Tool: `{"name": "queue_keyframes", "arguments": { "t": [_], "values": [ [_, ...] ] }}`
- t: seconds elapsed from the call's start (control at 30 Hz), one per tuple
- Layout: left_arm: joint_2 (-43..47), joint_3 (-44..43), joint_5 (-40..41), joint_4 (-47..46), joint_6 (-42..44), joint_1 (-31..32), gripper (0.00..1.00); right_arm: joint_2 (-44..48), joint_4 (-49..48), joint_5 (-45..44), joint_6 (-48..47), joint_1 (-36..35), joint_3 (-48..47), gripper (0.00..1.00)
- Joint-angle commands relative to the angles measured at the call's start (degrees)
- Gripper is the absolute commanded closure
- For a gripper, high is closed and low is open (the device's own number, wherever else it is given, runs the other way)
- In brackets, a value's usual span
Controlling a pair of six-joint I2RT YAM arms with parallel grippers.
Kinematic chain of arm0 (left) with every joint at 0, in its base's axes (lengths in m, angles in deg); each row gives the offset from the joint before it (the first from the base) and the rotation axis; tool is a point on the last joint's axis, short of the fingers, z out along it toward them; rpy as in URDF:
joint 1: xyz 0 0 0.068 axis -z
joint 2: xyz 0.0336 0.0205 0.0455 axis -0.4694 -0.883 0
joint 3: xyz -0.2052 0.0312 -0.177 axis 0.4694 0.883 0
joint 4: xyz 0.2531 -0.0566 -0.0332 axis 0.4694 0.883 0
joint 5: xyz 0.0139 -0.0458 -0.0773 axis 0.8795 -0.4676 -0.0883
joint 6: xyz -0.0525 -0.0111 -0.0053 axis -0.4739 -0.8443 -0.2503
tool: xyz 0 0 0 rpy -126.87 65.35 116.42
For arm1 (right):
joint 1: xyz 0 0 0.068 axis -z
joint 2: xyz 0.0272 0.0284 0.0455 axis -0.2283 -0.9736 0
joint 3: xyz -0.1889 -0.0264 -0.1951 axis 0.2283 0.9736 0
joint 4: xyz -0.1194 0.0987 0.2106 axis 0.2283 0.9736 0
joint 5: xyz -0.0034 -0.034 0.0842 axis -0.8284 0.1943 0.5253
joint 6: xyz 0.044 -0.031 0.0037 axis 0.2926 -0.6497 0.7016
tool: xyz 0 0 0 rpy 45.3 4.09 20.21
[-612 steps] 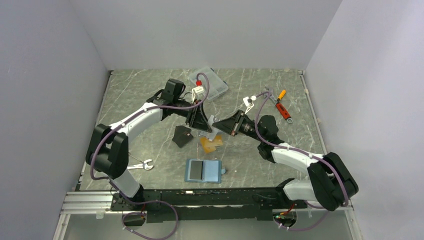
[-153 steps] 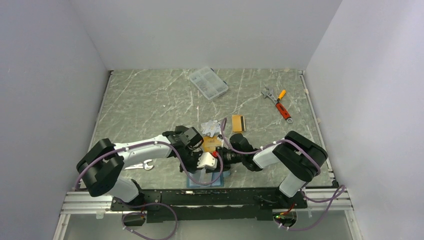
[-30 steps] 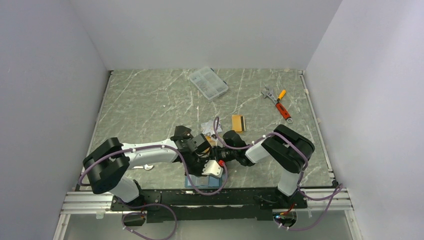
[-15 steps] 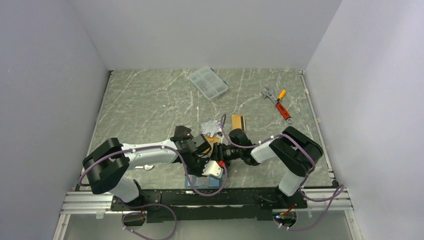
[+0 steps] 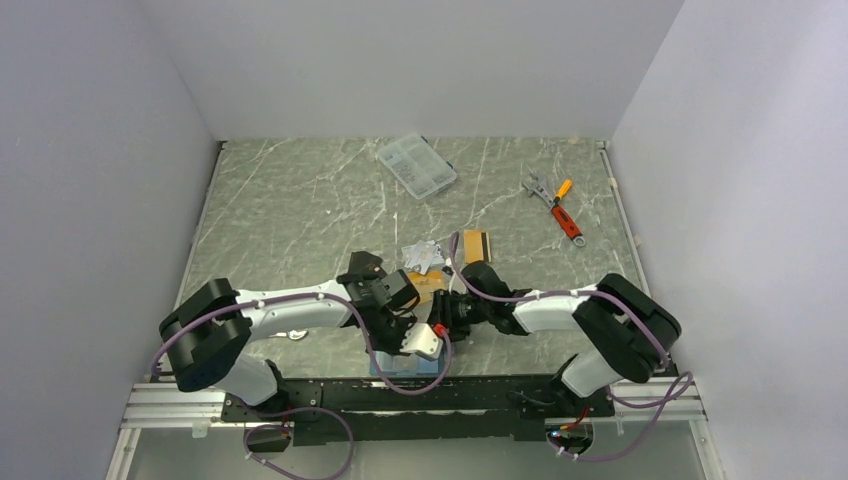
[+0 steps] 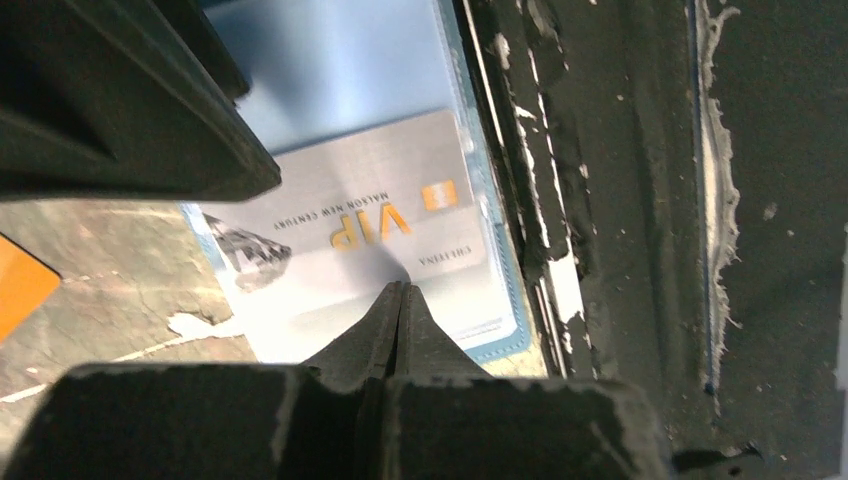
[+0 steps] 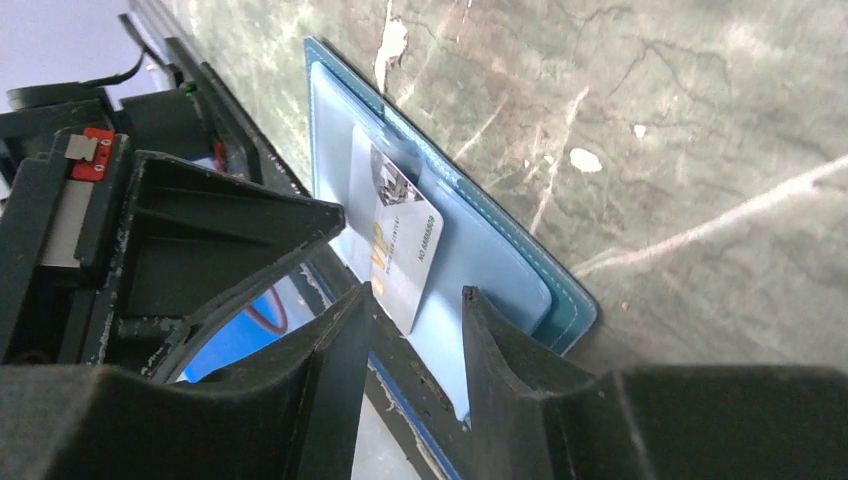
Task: Put the credit cards into the card holder
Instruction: Insert the credit card into the card holder.
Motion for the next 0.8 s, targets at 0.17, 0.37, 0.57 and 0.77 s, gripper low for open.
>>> {"name": "queue_keyframes", "arguments": {
  "t": [0.17, 0.37, 0.57, 0.77],
  "values": [
    [3.9, -5.9, -0.6, 7.8, -0.4, -2.2, 1.00, 6.2, 15.8, -15.0, -2.9, -5.6, -4.7, 0.71],
    [6.0, -2.1, 2.4, 7.2, 1.5, -5.9, 1.00, 5.6, 22.4, -21.2, -3.2, -9.4, -8.2, 0.93],
    [7.0, 5.4, 4.9, 2.5, 2.0, -9.0, 1.00, 3.6, 23.4, -23.8, -2.4, -11.5, -9.8, 1.00],
    [7.7, 8.9, 4.5, -2.8, 1.6, -9.1, 1.00, 1.1, 21.8, -22.8, -2.1, -12.3, -11.2, 1.00]
  ]
}}
